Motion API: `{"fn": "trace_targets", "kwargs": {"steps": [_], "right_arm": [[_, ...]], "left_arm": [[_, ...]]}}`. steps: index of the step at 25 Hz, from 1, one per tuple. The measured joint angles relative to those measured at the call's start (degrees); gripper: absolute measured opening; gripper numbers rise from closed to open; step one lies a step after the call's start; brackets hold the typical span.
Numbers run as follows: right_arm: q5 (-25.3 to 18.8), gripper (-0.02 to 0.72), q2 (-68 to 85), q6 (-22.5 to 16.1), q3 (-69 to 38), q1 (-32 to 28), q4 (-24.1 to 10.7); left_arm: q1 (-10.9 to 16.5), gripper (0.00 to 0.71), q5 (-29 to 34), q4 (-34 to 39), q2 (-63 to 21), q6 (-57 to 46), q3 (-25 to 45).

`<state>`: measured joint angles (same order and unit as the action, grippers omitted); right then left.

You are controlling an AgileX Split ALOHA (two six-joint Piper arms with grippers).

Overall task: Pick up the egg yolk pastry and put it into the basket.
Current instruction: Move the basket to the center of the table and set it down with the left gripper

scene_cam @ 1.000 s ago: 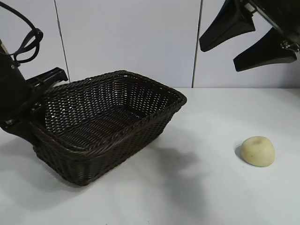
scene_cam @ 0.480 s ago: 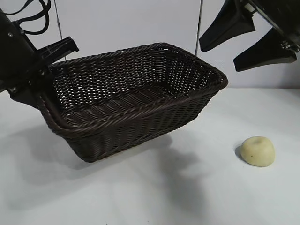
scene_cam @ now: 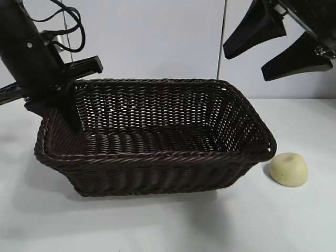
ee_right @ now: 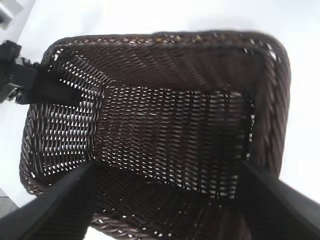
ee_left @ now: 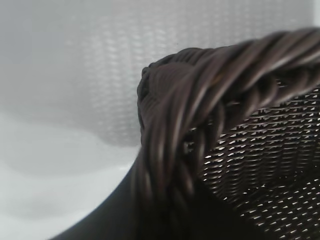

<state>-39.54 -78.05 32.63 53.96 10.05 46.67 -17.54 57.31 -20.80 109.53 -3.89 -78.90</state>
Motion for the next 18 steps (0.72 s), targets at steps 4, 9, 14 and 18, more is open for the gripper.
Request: {"fn": "trace_targets", "kwargs": {"steps": [4, 9, 14, 18], "right_arm": [[0.00, 0.561, 0.00, 0.00, 0.00, 0.00, 0.00], [0.00, 0.561, 0.00, 0.00, 0.00, 0.00, -0.01], [0.00, 0.561, 0.00, 0.00, 0.00, 0.00, -0.24], [0.00, 0.561, 0.00, 0.00, 0.00, 0.00, -0.24]], "left_arm": [[0.00, 0.100, 0.18, 0.26, 2.30, 2.93, -2.54], [0.00, 0.100, -0.23, 0.26, 4.26, 4.90, -3.21], [0.00, 0.100, -1.58, 1.10, 5.91, 5.14, -3.21], [0.00, 0.100, -2.06, 1.15, 6.29, 5.14, -3.21]]}}
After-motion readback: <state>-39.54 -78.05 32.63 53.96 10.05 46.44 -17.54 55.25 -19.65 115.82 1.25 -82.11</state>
